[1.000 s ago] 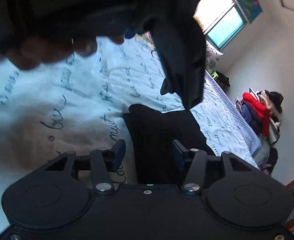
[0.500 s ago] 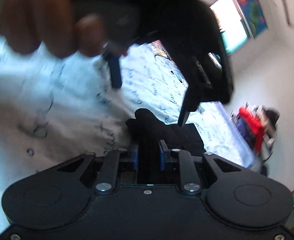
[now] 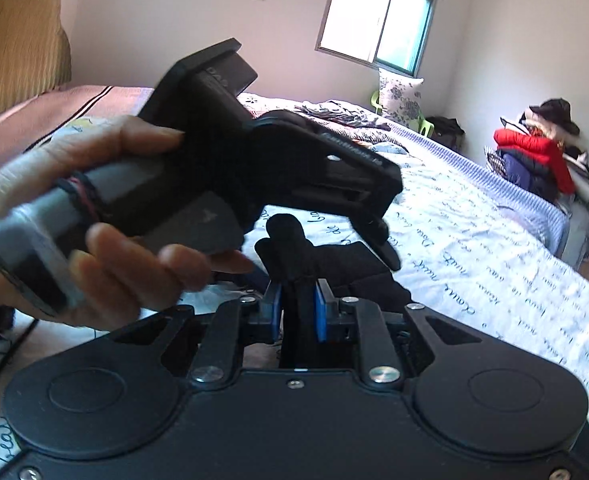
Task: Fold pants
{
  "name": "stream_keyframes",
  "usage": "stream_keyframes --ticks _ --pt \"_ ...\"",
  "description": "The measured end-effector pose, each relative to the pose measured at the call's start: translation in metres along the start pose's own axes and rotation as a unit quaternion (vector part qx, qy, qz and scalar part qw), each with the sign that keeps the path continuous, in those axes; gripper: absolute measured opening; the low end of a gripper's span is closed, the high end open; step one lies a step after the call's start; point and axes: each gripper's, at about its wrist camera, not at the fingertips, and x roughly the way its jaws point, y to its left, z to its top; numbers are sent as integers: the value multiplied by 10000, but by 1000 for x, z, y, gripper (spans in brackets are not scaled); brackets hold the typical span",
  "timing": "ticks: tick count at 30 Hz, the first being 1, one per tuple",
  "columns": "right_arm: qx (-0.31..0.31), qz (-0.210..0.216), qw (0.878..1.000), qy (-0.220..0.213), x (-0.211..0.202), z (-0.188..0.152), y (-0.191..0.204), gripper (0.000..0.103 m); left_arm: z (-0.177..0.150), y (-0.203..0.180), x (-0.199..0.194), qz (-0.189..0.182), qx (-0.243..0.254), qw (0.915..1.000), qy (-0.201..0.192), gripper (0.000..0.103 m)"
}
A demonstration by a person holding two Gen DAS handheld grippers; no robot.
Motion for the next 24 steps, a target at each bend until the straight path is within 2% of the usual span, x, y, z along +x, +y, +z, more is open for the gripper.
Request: stream_keyframes --ticks 1,3,4,5,8,10,12,14,16,17,19,21,22,23,24 --pt "53 -13 10000 -5 2 0 -1 17 1 1 1 -25 -74 10000 -28 93" --pt "88 -51 9999 2 2 -2 -1 17 2 2 2 -250 -116 9996 -90 72" --pt "115 -27 9999 34 6 -3 -1 17 2 2 3 -242 -185 9995 -59 54" --pt "141 -4 9999 83 5 -4 -4 17 2 1 4 -126 -182 9997 -48 44" --pt "295 154 9994 65 0 -6 -17 26 -2 -8 3 235 231 9993 -153 24" --pt "709 374 9967 -93 -11 -7 -31 26 -7 -17 1 462 677 9963 -246 22" --pt "1247 455 9908 -255 -23 -12 -50 27 -16 -32 0 880 1326 9863 -426 22" --pt "1317 137 9908 -276 -26 -17 -59 27 -30 -51 2 1307 1955 9699 -629 22" --pt "879 -549 9945 143 -12 -19 -55 27 -45 -69 7 1740 2535 9479 -834 23" --pt "756 -729 9938 352 -4 -20 -54 27 -52 -76 10 1907 2740 9381 -920 22" --pt "830 -722 9923 576 11 -24 -57 27 -63 -87 15 2177 3068 9206 -1047 22" --pt "957 -665 9911 641 20 -28 -60 27 -69 -92 19 2365 3261 9086 -1100 24" --pt "944 -678 9911 655 23 -29 -59 27 -71 -92 20 2445 3335 9035 -1125 29" --pt "926 -668 9912 662 25 -30 -59 27 -72 -93 22 2539 3383 8986 -1165 40" --pt "938 -635 9914 652 26 -30 -59 27 -74 -93 23 2634 3442 8932 -1199 41"
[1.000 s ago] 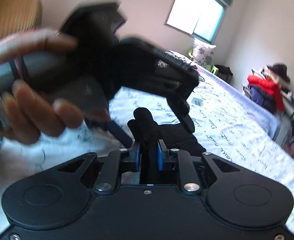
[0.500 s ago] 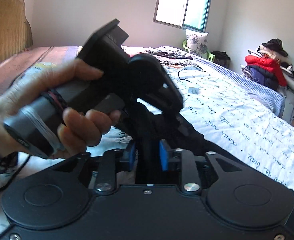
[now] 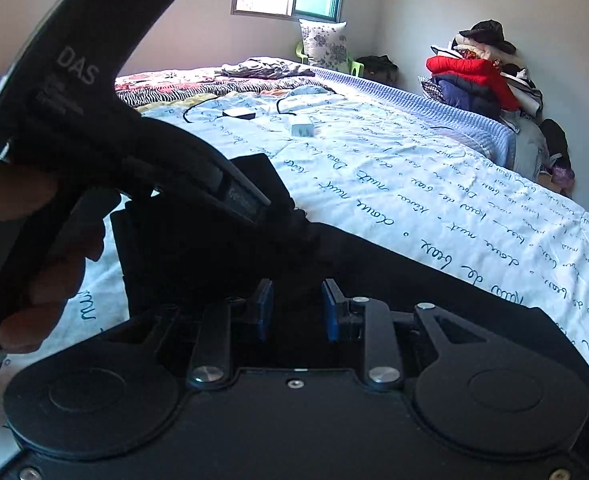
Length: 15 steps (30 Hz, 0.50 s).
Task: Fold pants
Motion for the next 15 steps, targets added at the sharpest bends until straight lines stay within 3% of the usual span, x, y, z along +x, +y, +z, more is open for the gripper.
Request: stream_keyframes --ticks 7,15 --pt "108 111 9999 -26 -5 -3 -3 27 -4 -13 0 258 397 9988 -108 43" --pt "117 122 9999 6 -3 -4 -3 27 -6 -14 -2 265 474 9984 -185 28"
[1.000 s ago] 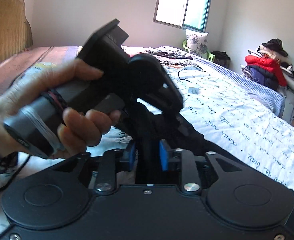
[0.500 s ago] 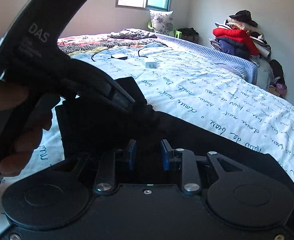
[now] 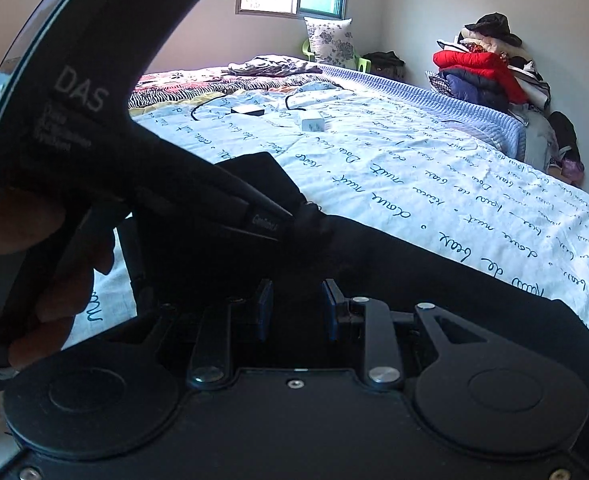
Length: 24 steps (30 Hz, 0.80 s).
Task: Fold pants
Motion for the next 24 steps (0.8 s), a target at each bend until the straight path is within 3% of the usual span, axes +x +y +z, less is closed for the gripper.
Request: stream_keyframes --ticks 12,16,19,20,21,24 --pt "9 -50 10000 1 -5 -3 -2 27 -1 0 0 30 56 10000 -30 28" --pt "5 -77 10000 53 -11 -4 -2 28 0 13 0 -198 -216 9996 -35 26" --pt "-177 10 9998 52 -23 -6 8 38 3 43 4 -789 -889 9928 148 22" --pt "-253 87 9996 24 -27 -7 13 53 4 52 6 -967 -1090 9890 240 21" --pt "-376 140 9992 -53 -31 -9 21 62 6 59 8 -1117 -1248 9853 325 20" --pt "-946 68 9953 -185 -35 -12 50 62 10 70 13 -1370 -1445 9786 511 18"
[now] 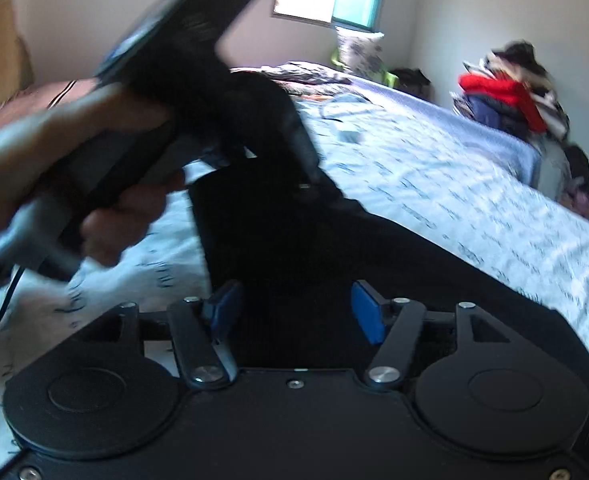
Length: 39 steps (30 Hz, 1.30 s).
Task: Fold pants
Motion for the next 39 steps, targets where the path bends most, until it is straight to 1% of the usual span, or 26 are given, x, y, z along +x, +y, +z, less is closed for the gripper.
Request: stream_keyframes --ticks 1,4,7,9,11,12,13,14,15,16,17,18,21,24,27,30,34,37,39 --pt "-217 -83 9997 -58 2 2 9 62 2 0 0 -26 0 10000 42 18" --pt "-910 -262 9955 -22 15 5 33 60 5 -1 0 -64 93 9998 152 17" --pt "-1576 -450 9865 -20 30 5 52 60 10 3 1 -172 56 9994 294 16" --pt "-2069 -679 9760 31 40 2 64 60 13 6 3 -260 -30 9989 396 16" --pt "-2523 -976 9627 39 48 -4 74 60 14 9 3 -310 -62 9985 454 16" --pt "-2733 -1173 9548 36 53 -5 79 59 14 9 3 -309 -50 9984 463 16" --pt "-2844 -1306 9498 40 56 -7 80 56 14 9 3 -297 -43 9985 461 16" --pt "-2897 -1352 9475 91 59 -7 81 42 14 8 1 -281 -32 9986 440 16" --pt "-2899 -1345 9475 124 61 -8 80 19 14 6 -1 -248 -32 9989 401 16" --pt "-2867 -1369 9481 71 60 -9 80 15 13 3 -4 -204 -28 9992 347 15" --pt "-2828 -1377 9492 -6 57 -10 78 13 13 0 -8 -176 -4 9995 275 15" --pt "-2715 -1344 9530 -77 52 -9 75 11 13 -4 -14 -154 49 9997 187 15" --pt "-1932 -1088 9745 -340 28 2 50 9 14 -20 -32 -90 225 9997 -86 14" --pt "-1311 -955 9849 -607 1 10 21 8 19 -39 -54 -138 327 9987 -354 12" --pt "-886 -947 9876 -885 -27 11 -4 8 23 -63 -76 -248 435 9969 -609 12" --pt "-516 -936 9882 -1096 -49 9 -23 8 24 -89 -93 -266 571 9948 -806 10" --pt "-146 -936 9868 -1316 -71 1 -37 8 24 -123 -108 -327 728 9920 -980 9" --pt "5 -1013 9844 -1439 -82 -6 -31 8 22 -147 -113 -368 833 9906 -1024 9" --pt "136 -1063 9827 -1513 -91 -12 -38 8 19 -164 -116 -426 923 9895 -1028 9"
